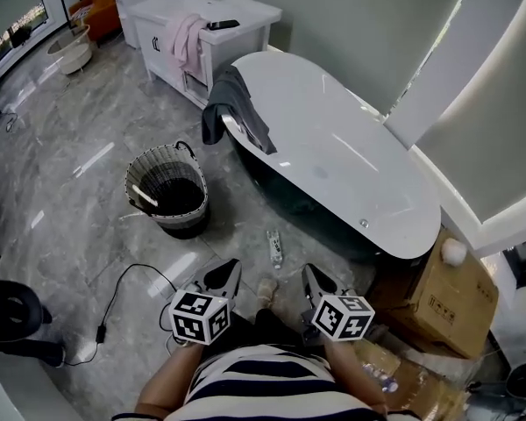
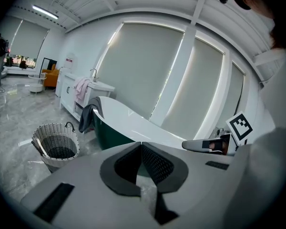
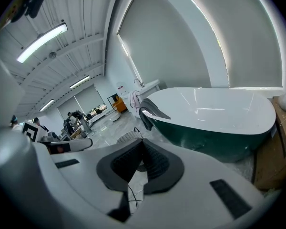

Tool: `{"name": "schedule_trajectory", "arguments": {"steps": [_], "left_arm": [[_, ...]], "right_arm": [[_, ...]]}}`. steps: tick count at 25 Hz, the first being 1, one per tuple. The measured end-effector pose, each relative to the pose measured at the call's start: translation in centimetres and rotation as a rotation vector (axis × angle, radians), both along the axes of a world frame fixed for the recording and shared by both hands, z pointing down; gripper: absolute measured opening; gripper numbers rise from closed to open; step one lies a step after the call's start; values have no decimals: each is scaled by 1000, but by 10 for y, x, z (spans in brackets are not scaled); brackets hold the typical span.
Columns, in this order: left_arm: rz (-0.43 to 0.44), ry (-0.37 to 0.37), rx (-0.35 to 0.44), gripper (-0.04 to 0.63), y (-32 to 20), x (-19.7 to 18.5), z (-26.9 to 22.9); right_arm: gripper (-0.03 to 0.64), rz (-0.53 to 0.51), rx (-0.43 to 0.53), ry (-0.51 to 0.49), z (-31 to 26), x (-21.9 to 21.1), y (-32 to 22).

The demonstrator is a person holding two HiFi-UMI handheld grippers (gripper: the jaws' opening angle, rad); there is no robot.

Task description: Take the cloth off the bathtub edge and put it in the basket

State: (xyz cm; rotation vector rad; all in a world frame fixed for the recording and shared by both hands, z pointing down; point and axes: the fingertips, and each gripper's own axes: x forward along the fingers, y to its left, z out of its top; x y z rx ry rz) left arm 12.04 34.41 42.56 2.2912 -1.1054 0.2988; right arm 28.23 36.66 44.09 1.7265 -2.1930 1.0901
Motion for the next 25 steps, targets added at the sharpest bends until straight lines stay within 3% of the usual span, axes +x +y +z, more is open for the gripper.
{"name": "schedule_trajectory", "arguments": {"steps": [16, 25], "left_arm": [[-83, -20, 21, 18, -126, 30, -9], [-133, -35, 0, 18, -160, 12, -5]], "right_arm": [[26, -77, 13, -41, 5, 30, -134], [26, -142, -7, -49, 11, 7, -176]]}}
